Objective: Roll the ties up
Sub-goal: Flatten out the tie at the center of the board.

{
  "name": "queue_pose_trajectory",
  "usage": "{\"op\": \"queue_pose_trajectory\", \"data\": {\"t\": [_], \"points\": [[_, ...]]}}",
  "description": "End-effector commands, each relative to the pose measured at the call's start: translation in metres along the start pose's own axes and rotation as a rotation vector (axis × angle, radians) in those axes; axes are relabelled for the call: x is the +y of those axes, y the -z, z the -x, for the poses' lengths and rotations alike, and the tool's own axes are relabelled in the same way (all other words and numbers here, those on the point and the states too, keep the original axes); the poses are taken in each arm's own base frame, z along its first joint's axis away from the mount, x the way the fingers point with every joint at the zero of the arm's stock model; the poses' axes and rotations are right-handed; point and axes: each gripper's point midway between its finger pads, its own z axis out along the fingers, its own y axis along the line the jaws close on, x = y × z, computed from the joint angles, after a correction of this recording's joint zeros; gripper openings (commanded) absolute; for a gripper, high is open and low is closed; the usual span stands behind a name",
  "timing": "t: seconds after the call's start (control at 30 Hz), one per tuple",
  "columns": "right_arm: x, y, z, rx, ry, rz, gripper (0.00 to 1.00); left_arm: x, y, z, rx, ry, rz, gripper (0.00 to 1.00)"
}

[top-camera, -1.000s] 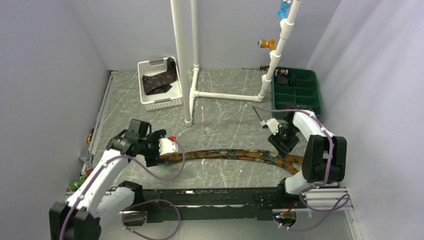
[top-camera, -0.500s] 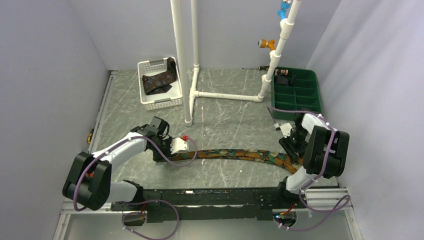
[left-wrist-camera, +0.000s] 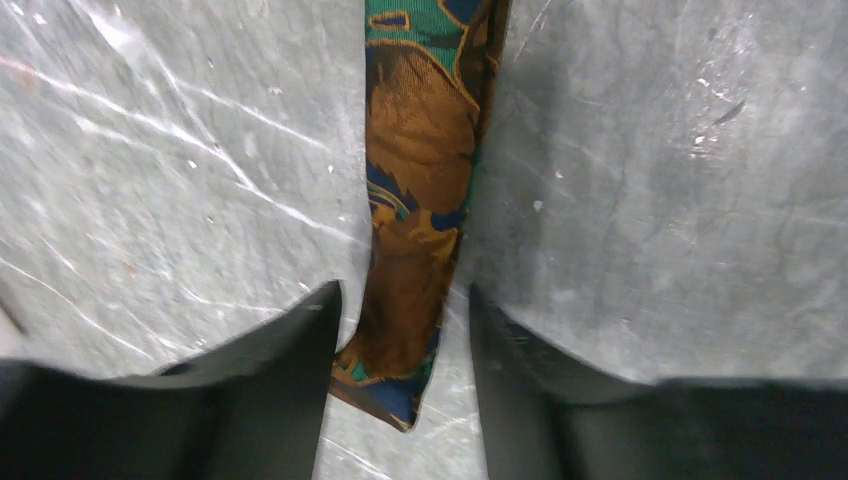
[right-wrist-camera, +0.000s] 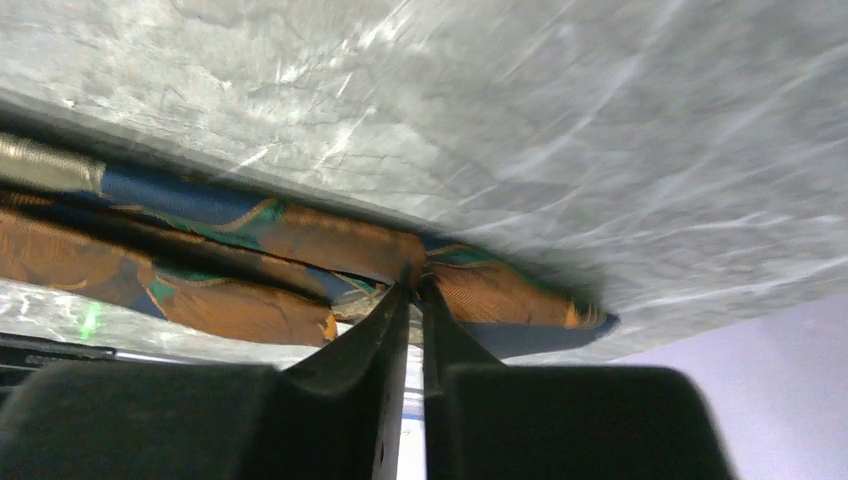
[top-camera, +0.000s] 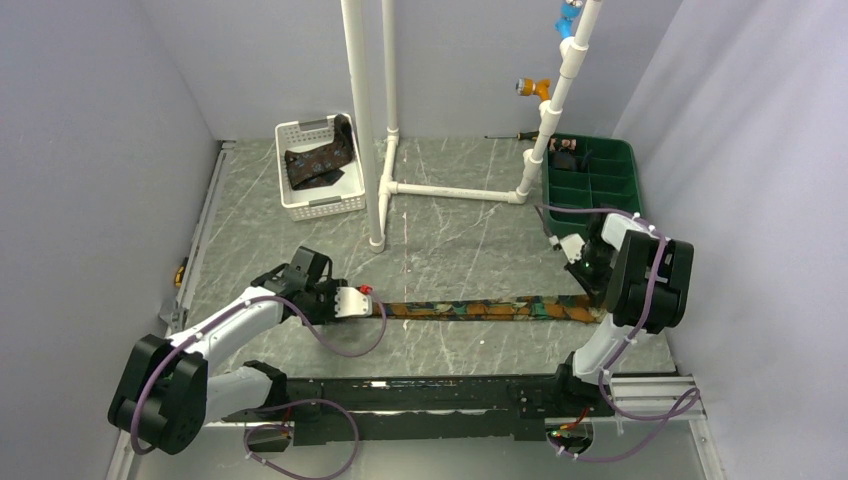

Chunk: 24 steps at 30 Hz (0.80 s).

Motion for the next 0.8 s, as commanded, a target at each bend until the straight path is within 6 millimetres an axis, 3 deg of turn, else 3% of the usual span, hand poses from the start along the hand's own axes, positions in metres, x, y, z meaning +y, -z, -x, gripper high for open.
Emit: {"op": "queue_pose_trajectory", "data": {"t": [0.0, 0.07, 0.17, 0.33, 0.43, 0.5, 0.53, 0.7, 0.77], "points": [[-0.007, 0.037, 0.013, -0.149, -0.007, 0.028, 0.35, 0.002, 0.016, 0.02, -0.061, 0.044, -0.037, 0.69], [-0.007, 0.051, 0.006, -0.179, -0.055, 0.047, 0.49, 0.005, 0.021, 0.029, -0.093, 0.096, -0.037, 0.74], [-0.011, 0.057, -0.004, -0.207, -0.139, 0.062, 0.56, 0.013, 0.027, 0.037, -0.117, 0.143, -0.021, 0.79], [-0.011, 0.035, -0.006, -0.184, -0.308, 0.08, 0.57, 0.022, 0.029, 0.039, -0.121, 0.196, -0.01, 0.8], [0.0, 0.025, -0.002, -0.2, -0.356, 0.132, 0.62, 0.025, 0.032, 0.04, -0.121, 0.208, -0.003, 0.81], [0.005, 0.018, 0.0, -0.205, -0.367, 0.152, 0.8, 0.027, 0.033, 0.039, -0.121, 0.213, 0.008, 0.82], [0.006, 0.012, 0.001, -0.201, -0.373, 0.153, 0.84, 0.027, 0.034, 0.039, -0.12, 0.214, 0.011, 0.82], [0.009, -0.023, -0.003, -0.142, -0.388, 0.148, 0.86, 0.027, 0.031, 0.036, -0.11, 0.235, 0.016, 0.96], [0.01, -0.038, -0.008, -0.109, -0.383, 0.121, 0.75, 0.032, 0.034, 0.038, -0.125, 0.26, 0.036, 0.99]]}}
